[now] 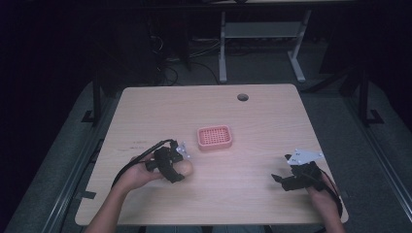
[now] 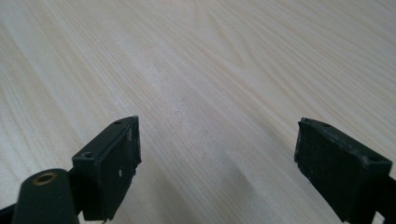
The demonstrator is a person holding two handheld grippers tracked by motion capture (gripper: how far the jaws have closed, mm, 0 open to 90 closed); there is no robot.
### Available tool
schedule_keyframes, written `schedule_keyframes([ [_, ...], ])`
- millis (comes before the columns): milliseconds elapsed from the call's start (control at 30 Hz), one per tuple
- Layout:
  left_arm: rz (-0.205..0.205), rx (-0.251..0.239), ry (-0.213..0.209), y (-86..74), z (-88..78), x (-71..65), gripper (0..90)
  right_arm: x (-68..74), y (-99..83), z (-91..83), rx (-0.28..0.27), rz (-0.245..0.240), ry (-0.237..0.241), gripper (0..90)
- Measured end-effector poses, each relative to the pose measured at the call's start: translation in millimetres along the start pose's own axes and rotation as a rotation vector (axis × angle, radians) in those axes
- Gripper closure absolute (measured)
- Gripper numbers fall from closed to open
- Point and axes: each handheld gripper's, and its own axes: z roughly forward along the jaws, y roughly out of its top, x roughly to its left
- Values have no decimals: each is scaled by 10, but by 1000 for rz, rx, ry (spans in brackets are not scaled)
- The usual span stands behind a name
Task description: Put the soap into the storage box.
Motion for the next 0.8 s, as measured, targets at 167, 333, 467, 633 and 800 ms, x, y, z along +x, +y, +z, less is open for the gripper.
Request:
schedule_keyframes([
  [167,5,0,2,41,-16,26,323,-2,1,2,-1,2,3,140],
  [333,0,-16,-1,77,-44,51,322,0,1,3,-1,3,4,140],
  [467,-2,-13,2,101,-44,61,322,1,4,5,-1,2,5,140],
  [633,6,-9,4,129,-50,71,323,3,4,3,-4,3,3,139],
  [800,10,-21,8,185,-88,93,322,4,6,2,-4,5,4,140],
])
